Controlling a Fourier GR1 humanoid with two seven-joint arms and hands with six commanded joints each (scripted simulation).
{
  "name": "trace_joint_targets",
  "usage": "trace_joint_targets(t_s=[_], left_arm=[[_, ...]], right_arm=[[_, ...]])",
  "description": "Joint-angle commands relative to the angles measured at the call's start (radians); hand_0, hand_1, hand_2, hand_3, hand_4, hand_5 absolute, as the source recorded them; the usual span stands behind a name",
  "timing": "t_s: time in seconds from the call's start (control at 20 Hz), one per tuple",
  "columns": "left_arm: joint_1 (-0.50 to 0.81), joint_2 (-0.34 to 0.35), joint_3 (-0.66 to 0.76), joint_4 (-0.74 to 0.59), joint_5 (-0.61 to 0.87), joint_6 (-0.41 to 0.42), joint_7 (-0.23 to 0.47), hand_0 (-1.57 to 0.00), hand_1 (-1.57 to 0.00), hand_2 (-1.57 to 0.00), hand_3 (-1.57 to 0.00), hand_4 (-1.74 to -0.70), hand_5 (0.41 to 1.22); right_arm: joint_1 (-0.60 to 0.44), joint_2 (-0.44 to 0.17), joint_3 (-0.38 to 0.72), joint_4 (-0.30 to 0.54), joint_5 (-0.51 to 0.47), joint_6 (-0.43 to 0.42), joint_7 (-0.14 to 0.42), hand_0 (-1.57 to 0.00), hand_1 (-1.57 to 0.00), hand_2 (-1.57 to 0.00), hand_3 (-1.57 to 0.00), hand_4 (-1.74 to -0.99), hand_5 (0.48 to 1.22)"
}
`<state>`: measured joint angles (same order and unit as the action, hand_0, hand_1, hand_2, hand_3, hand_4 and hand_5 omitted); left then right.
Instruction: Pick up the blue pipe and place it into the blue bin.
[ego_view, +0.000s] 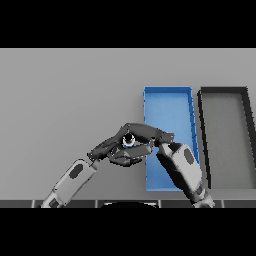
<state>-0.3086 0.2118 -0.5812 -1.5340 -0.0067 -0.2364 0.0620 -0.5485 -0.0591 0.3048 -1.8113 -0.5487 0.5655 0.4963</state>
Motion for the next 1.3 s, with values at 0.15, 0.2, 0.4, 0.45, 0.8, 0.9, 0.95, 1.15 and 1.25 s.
trace_joint_targets(t_s=[0.15,0.2,0.4,0.45,0.8,0.9,0.95,1.15,1.25], left_arm=[[0.004,0.0,-0.008,-0.004,0.003,-0.01,0.013,0.0,0.0,0.0,0.0,-0.92,0.504],[0.01,-0.002,-0.012,-0.004,0.004,-0.014,0.009,0.0,0.0,0.0,0.0,-0.92,0.503],[0.024,0.013,-0.02,-0.025,-0.005,-0.014,-0.007,0.0,0.0,0.0,0.0,-0.91,0.502],[0.028,0.016,-0.022,-0.023,-0.013,-0.012,-0.014,0.0,0.0,0.0,0.0,-0.91,0.502],[0.031,0.015,-0.007,-0.033,0.011,-0.014,-0.01,0.0,0.0,0.0,0.0,-0.91,0.487],[0.024,0.017,-0.001,-0.029,0.013,-0.012,0.008,0.0,0.0,0.0,0.0,-0.91,0.489],[0.027,0.019,-0.002,-0.024,0.011,-0.014,0.007,0.0,0.0,0.0,0.0,-0.9,0.489],[0.022,0.026,0.011,-0.031,0.031,-0.022,0.017,0.0,0.0,0.0,0.0,-0.89,0.478],[0.024,0.015,0.002,-0.028,0.023,-0.015,0.023,0.0,0.0,0.0,0.0,-0.89,0.473]], right_arm=[[-0.133,-0.078,-0.05,-0.011,-0.225,-0.175,0.111,-1.57,-1.57,-1.57,-1.57,-1.675,1.194],[-0.192,-0.124,-0.073,-0.002,-0.289,-0.224,0.109,-1.57,-1.57,-1.57,-1.57,-1.689,1.171],[-0.386,-0.203,-0.195,0.079,-0.367,-0.274,0.042,-1.57,-1.57,-1.57,-1.57,-1.72,1.127],[-0.418,-0.215,-0.219,0.107,-0.354,-0.301,0.019,-1.57,-1.57,-1.57,-1.57,-1.724,1.117],[-0.498,-0.315,-0.311,0.403,-0.158,-0.372,-0.021,-1.57,-1.57,-1.57,-1.57,-1.737,1.135],[-0.441,-0.335,-0.334,0.441,-0.145,-0.388,0.007,-1.57,-1.57,-1.57,-1.57,-1.739,1.124],[-0.408,-0.334,-0.337,0.458,-0.13,-0.394,0.004,-1.57,-1.57,-1.57,-1.57,-1.739,1.12],[-0.253,-0.335,-0.321,0.461,-0.079,-0.413,0.051,-1.57,-1.57,-1.57,-1.57,-1.74,1.121],[-0.188,-0.328,-0.318,0.459,-0.073,-0.437,0.092,-1.57,-1.57,-1.57,-1.57,-1.741,1.12]])
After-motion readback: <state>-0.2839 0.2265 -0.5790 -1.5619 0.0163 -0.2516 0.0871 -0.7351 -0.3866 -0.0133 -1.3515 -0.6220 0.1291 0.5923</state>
